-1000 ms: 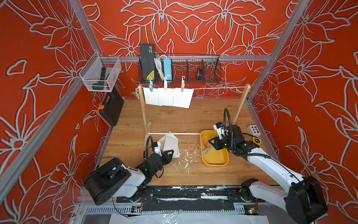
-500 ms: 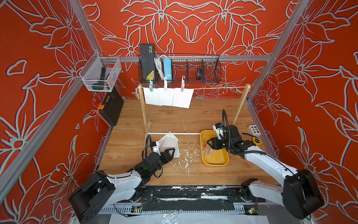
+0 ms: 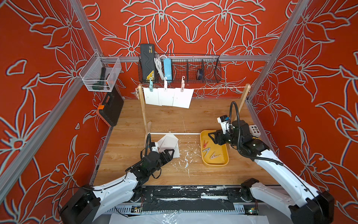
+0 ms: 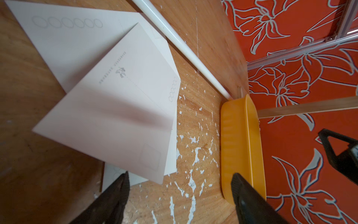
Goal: Remove the postcards from the strings
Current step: Place the clamp in the storage box, then pinch the postcard on the clothesline.
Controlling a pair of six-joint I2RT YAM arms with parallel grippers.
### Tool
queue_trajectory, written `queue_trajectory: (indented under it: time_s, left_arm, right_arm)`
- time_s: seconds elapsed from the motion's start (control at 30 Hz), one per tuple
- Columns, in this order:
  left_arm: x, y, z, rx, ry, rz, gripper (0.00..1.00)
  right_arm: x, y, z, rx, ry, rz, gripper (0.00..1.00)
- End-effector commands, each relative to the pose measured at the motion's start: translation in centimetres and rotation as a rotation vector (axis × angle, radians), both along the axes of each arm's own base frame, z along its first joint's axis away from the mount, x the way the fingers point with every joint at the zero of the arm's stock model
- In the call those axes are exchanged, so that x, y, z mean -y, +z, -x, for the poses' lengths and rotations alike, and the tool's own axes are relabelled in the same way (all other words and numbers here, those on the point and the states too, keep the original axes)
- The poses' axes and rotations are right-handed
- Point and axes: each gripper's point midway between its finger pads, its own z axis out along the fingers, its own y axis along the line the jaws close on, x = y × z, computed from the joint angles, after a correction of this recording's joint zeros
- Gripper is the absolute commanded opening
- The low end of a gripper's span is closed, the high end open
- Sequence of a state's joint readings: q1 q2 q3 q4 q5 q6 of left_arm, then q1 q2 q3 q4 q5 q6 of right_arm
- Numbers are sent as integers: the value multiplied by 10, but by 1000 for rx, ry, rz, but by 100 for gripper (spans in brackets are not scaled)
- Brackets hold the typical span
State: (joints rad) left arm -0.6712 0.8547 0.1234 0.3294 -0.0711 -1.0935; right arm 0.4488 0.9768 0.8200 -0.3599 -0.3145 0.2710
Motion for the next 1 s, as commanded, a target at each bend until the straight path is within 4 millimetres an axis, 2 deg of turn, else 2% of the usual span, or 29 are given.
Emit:
queue_trajectory:
  time_s: [0.0, 0.13, 0.23, 0.27, 0.37, 0.5, 0.63, 0.8, 0.87, 0.9, 0.97]
  left_arm:
    - [-3, 4, 4, -47, 10, -8, 80]
    - [-5, 14, 6, -61, 27, 8, 82]
    - [-6, 18, 10, -99, 19, -10, 78]
    - [-4, 24, 10, -86, 2, -18, 78]
    - [8, 56, 4, 30, -63, 11, 79]
    - [20, 96, -1, 219, -95, 180, 80]
    - [16, 140, -5, 462, -70, 321, 81]
    - [22, 198, -11, 755, -85, 334, 78]
    - [27, 215, -16, 837, -84, 331, 80]
    - [29, 216, -23, 860, -65, 326, 81]
    - [24, 229, -30, 938, -5, 347, 85]
  right_arm:
    - [-2, 16, 9, 15, 30, 10, 70]
    - [-4, 38, 10, 48, 52, 2, 72]
    - [-9, 49, 12, 60, 80, -10, 72]
    - [-10, 55, 13, 72, 90, -22, 72]
    - [-14, 77, 16, 114, 118, -46, 72]
    - [-20, 114, 20, 196, 177, -64, 76]
    - [-26, 159, 21, 287, 236, -71, 80]
    - [-39, 206, 11, 380, 290, -89, 81]
    - [-44, 221, 6, 418, 304, -105, 81]
    - [-47, 227, 2, 432, 309, -110, 81]
    - [-52, 238, -3, 459, 325, -121, 81]
